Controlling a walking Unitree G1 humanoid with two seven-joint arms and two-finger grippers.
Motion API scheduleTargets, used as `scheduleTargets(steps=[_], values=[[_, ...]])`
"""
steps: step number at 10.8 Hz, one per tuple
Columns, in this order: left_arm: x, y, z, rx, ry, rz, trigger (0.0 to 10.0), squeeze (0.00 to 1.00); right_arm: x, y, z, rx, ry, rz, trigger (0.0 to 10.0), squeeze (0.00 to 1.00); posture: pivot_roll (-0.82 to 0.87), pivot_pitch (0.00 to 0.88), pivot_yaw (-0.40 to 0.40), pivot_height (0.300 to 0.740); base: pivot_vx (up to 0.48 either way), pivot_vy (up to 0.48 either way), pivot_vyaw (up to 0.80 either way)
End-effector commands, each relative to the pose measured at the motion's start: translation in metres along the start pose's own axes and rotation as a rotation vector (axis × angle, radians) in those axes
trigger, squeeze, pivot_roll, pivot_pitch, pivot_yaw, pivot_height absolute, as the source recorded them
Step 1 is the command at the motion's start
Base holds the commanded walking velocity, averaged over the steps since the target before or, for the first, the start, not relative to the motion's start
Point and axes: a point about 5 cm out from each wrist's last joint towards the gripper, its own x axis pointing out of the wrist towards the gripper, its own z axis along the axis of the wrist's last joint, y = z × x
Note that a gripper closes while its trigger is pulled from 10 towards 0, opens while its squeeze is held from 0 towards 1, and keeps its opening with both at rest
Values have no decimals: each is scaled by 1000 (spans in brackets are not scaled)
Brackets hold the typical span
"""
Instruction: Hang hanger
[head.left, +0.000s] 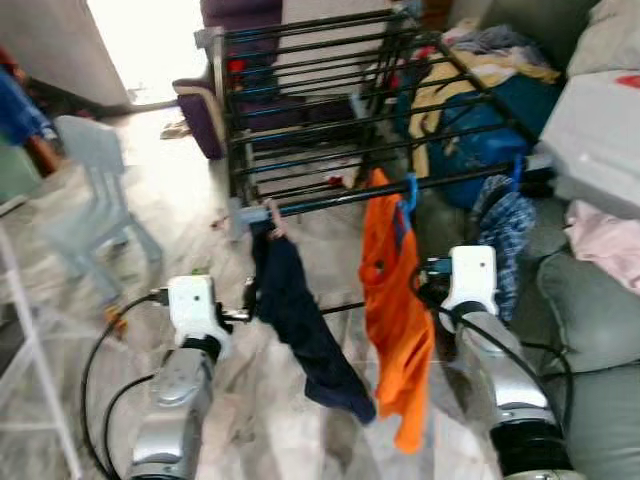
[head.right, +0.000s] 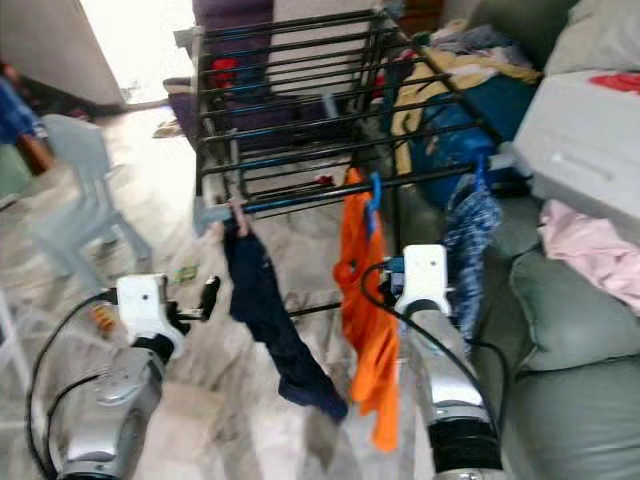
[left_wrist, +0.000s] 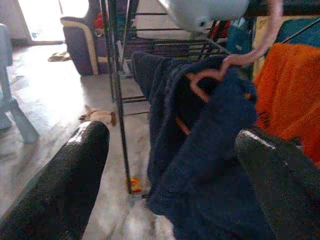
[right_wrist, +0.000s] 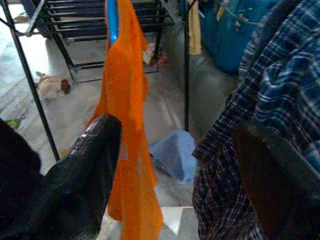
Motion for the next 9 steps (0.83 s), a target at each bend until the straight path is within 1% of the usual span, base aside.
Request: scheduleTargets(steps=[1, 2, 3, 4, 5, 8, 9], values=[[1, -4, 5, 7, -14, -30, 10000, 0, 1, -4, -1, -7, 17, -35, 10000, 0, -110, 0, 97, 740, 0, 0, 0], [1, -5, 6, 5, -18, -45, 10000, 0, 1, -8, -3, -13, 31, -62, 10000, 0, -110, 0, 97, 740, 247, 0, -419], [1, -6, 6, 3, -17, -53, 10000, 0, 2, -10, -5, -17, 43, -74, 10000, 0, -110, 0, 96, 740, 352, 0, -800], [1, -6, 6, 2, -16, -59, 10000, 0, 2, -9, -4, -20, 41, -72, 10000, 0, -110, 0, 96, 740, 401, 0, -800], [1, -7, 6, 2, -16, -66, 10000, 0, 2, -10, -4, -22, 40, -75, 10000, 0, -110, 0, 95, 740, 465, 0, -406], [1, -8, 5, 0, -7, -70, 10000, 0, 3, -10, -3, -25, 36, -72, 10000, 0, -111, 0, 94, 740, 466, 0, 0], [1, -8, 4, -4, -1, -70, 10000, 0, 4, -8, -3, -17, 35, -37, 10000, 0, -112, 0, 94, 740, 401, 259, 0]])
